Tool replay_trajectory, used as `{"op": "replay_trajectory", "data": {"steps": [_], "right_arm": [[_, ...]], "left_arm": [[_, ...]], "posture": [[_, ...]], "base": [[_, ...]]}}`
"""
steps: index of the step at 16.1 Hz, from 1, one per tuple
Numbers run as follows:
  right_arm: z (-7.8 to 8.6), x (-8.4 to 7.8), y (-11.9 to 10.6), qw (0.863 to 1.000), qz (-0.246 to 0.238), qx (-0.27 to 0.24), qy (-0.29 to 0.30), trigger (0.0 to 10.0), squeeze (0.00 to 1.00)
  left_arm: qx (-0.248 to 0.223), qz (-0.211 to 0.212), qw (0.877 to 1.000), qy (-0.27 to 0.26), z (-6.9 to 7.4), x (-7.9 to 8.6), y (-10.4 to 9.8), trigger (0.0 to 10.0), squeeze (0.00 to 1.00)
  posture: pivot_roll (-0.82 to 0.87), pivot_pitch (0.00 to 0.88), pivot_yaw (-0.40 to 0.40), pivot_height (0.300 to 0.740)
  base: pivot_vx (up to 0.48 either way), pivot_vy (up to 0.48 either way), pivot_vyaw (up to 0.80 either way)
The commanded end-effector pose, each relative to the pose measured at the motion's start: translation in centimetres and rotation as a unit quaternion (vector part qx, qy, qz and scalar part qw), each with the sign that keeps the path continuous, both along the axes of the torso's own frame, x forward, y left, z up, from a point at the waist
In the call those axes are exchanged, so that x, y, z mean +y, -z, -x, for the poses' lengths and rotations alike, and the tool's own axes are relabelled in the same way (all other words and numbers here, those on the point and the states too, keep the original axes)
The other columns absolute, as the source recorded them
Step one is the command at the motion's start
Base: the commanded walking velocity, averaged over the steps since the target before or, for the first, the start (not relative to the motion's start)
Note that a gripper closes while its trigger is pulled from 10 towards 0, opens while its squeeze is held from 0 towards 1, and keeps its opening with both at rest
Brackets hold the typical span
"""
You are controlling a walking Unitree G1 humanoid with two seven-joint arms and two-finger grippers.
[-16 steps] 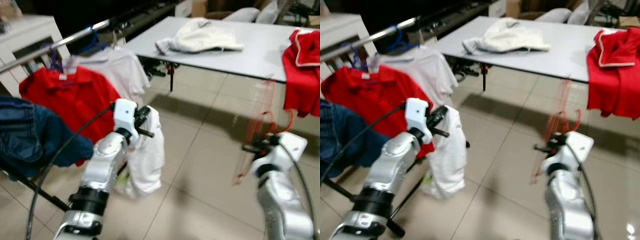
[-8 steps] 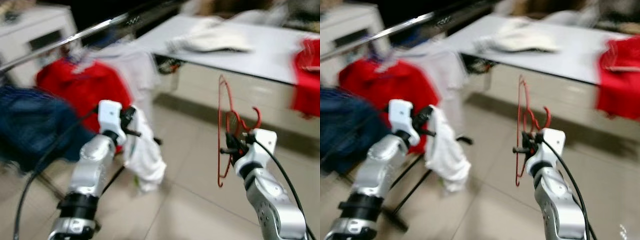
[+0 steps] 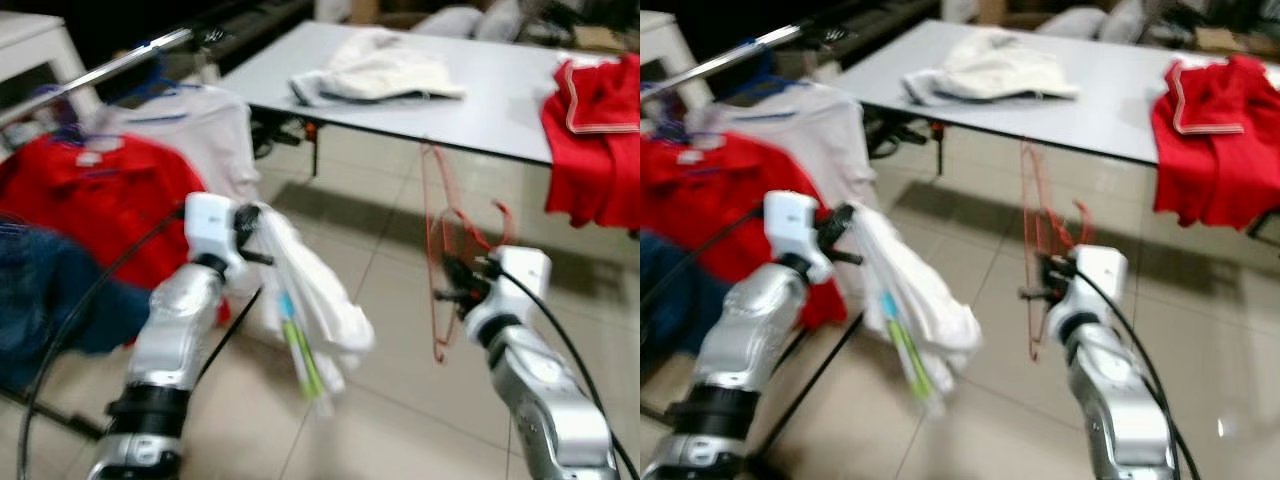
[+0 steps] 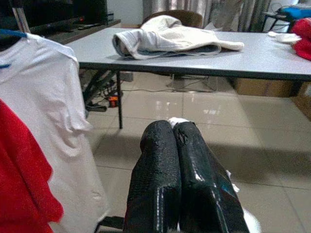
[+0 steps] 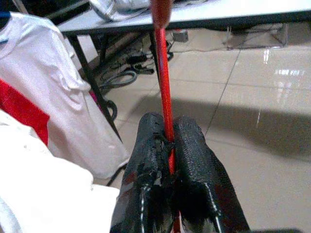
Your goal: Hang hanger
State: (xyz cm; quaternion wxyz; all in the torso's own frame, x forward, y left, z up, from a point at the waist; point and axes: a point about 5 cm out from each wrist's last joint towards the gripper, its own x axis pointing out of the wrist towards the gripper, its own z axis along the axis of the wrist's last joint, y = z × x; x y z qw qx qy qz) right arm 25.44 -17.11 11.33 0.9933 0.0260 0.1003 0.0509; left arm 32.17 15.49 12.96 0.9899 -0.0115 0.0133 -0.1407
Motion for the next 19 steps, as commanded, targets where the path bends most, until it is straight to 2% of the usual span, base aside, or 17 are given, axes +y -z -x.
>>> {"op": "replay_trajectory", "data": {"steps": [1, 2, 7, 12, 16, 19], "right_arm": [[0.1, -0.9, -0.3, 1.000, 0.013, -0.007, 0.010, 10.0, 0.00], [0.0, -0.8, -0.3, 1.000, 0.018, -0.004, 0.010, 10.0, 0.00], [-0.3, -0.8, -0.5, 0.999, 0.031, -0.010, -0.005, 10.0, 0.00], [-0.7, -0.7, -0.8, 0.998, 0.048, -0.015, -0.033, 10.0, 0.00], [-0.8, -0.6, -0.9, 0.997, 0.053, -0.018, -0.045, 10.0, 0.00], [-0.9, -1.2, -1.6, 0.993, 0.077, -0.038, -0.085, 10.0, 0.00]], "left_arm": [[-0.014, 0.003, 1.000, 0.013, -0.2, -1.0, -0.7, 10.0, 0.00], [-0.015, 0.002, 1.000, 0.013, -0.2, -1.0, -0.8, 10.0, 0.00], [-0.017, 0.004, 1.000, 0.011, -0.4, -1.0, -0.9, 10.0, 0.00], [-0.018, 0.009, 1.000, 0.008, -0.4, -1.2, -0.9, 10.0, 0.00], [-0.026, 0.002, 1.000, 0.010, -0.5, -1.3, -1.4, 10.0, 0.00], [-0.039, -0.001, 0.999, 0.008, -0.9, -1.3, -2.3, 10.0, 0.00]], "posture": [[-0.03, 0.000, 0.054, 0.740], [-0.03, 0.000, 0.055, 0.740], [-0.03, 0.000, 0.051, 0.740], [-0.03, 0.000, 0.037, 0.740], [-0.02, 0.000, 0.032, 0.740], [-0.02, 0.000, 0.032, 0.740]], "base": [[0.398, 0.000, 0.00], [0.401, 0.000, 0.00], [0.399, 0.000, -0.78], [0.401, 0.000, 0.00], [0.401, 0.000, -0.80], [0.394, 0.000, 0.00]]}}
